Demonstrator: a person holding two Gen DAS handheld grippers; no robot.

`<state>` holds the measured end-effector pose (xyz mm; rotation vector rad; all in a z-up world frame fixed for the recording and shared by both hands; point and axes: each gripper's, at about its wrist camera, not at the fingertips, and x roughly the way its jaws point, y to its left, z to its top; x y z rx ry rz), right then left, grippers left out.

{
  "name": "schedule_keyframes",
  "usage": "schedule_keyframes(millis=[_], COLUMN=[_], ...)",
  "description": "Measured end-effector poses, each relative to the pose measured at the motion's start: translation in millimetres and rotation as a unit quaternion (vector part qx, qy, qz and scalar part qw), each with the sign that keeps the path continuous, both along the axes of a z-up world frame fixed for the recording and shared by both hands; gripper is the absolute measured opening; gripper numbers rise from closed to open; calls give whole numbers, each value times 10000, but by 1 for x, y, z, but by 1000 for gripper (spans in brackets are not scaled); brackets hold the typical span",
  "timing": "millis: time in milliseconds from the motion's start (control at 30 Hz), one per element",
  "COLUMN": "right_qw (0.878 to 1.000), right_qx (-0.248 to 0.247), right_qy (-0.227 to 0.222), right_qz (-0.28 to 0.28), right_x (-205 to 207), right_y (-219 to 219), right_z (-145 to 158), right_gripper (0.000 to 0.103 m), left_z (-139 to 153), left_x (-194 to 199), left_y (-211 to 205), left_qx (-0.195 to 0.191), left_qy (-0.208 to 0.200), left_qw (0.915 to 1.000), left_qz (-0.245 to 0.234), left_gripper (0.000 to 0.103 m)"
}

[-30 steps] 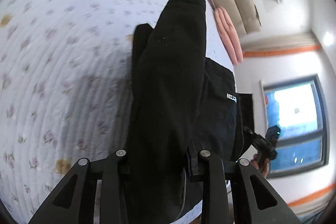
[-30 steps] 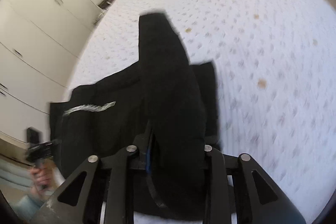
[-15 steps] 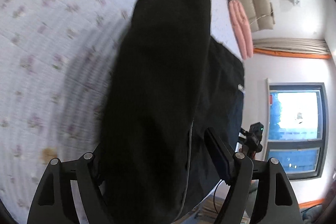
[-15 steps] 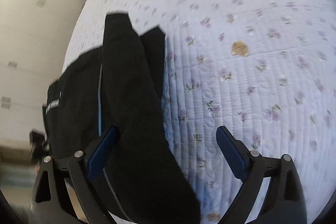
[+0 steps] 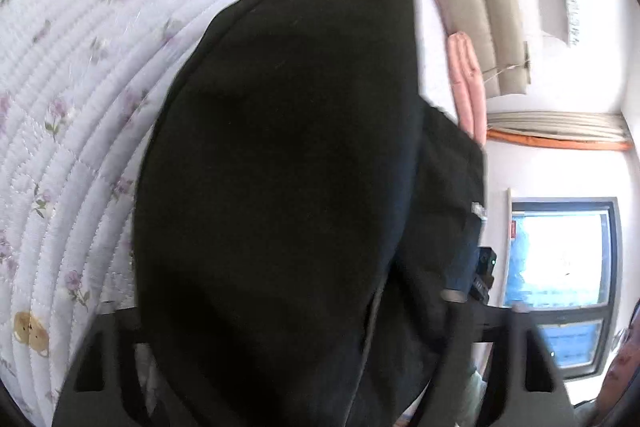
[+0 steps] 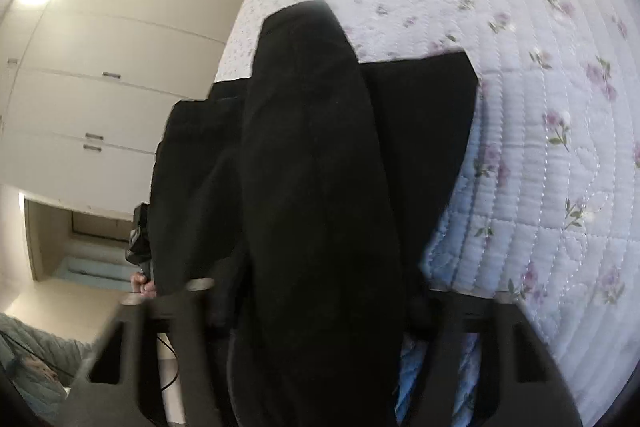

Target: Fold large clothes

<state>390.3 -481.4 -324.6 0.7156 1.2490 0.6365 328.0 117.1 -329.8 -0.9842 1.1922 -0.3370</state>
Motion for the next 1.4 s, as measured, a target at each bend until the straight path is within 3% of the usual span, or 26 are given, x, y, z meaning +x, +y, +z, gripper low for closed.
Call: schedule_keyframes(millis=[100,167,400,600,667,767,867,967,1033,1067,1100,1167,1233,1300,1400], right_qw=[9996,9988,9931,9902,9890,9892,9904,9912,9873,9828,9805,9786,9763,9750,9688], right_qx=[14,-5,-477,-499,-628,-713,-789,-881,-1139,-1395,-1401,-932,-876,-1164,-1600], right_qy=[-254,-435,-1032,-1057,-1008,-783,-443,-24,304,355,454,675,712,529,296], right_qz=[-150,-205,-293,-765,-880,-1016,-1042,-991,-1065,-1161,-1302,-1707,-1845,-1819,-1867], right_x=[-19,-32,-88,-114,-117,-107,-111,-108,-98,-96,-94,-94,-93,-101,-106], right_y=[0,-4,30,35,38,36,48,55,63,60,53,36,33,24,24], right_z=[23,42,132,155,155,138,113,61,16,3,-11,-35,-46,-42,-39], right_gripper=[37,36,35,35,35,35,35,36,38,41,46,53,57,63,66], left_z=[30,55,144,185,183,168,135,89,45,29,5,-16,-19,-7,8], left_x=[-10,-19,-36,-73,-90,-103,-117,-130,-134,-136,-137,-138,-137,-139,-144], left_y=[-10,-17,-45,-30,5,12,17,32,43,51,63,73,70,68,81], left_qx=[67,18,-54,-205,-221,-262,-96,64,446,379,38,-403,-321,40,282], left_qy=[-366,-625,-1371,-1600,-1553,-1298,-1016,-607,-286,-236,-169,-42,-202,-436,-684], left_qw=[9993,9980,9885,9805,9798,9825,9860,9920,9943,9957,9979,9982,9979,9969,9959], left_qz=[-11,-110,-636,-1121,-1240,-1312,-1321,-1107,-925,-810,-619,-439,-532,-653,-528], left_gripper=[42,40,39,39,39,39,39,39,40,45,53,63,67,69,69])
